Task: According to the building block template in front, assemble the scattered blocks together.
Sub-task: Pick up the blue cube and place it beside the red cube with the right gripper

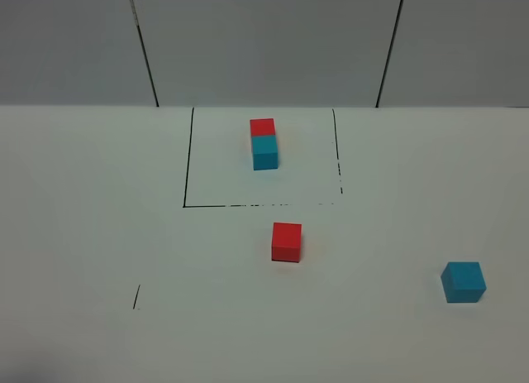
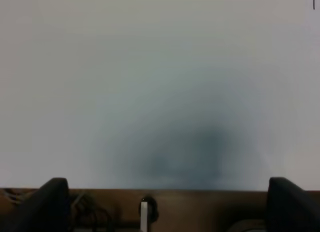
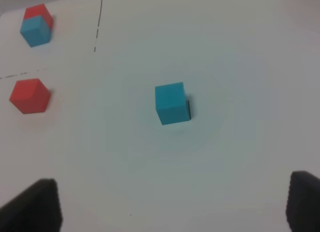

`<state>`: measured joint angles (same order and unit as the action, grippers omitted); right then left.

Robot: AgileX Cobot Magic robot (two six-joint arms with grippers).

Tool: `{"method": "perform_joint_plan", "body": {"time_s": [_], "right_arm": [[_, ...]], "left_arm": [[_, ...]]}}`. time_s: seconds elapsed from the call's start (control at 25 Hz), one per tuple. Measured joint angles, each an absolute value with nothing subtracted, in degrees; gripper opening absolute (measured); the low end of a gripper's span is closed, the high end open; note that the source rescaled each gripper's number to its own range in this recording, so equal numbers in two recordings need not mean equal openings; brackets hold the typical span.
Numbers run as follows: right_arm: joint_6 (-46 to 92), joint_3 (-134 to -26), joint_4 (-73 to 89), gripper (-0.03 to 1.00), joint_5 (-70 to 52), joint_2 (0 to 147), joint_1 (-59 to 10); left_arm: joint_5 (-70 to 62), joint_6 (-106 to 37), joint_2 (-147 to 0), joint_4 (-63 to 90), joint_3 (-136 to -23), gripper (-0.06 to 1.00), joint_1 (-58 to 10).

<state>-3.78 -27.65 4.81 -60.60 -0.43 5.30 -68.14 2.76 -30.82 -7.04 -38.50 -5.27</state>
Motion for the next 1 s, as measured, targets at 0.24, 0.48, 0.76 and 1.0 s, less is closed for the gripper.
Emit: {"method": "perform_joint_plan", "body": {"time_s": [0.24,0.48,0.76,1.0], "right_arm": [[-3.83,-27.65,4.81,0.80,-60.60,-0.43,5.30],[-3.83,-27.65,4.81,0.80,-60.60,-0.43,5.30],[-3.78,-27.65,4.81,0.80,-60.60,-0.43,5.30],[-3.78,-27.65,4.81,0.80,-60.60,-0.43,5.30]], "left_arm": [[-67.01,2.76,-19.47,-5.21,-32.80,0.64,-5.27],[-65.01,-2.79,-12.22,1.40,-32.26,0.64,-5.27],[-62.11,-7.10,-6.14,5.11,-29.39,0.64,-5.27],[-61.46,-7.54,0.28,5.38,-29.06,0.64,-5.27]]}}
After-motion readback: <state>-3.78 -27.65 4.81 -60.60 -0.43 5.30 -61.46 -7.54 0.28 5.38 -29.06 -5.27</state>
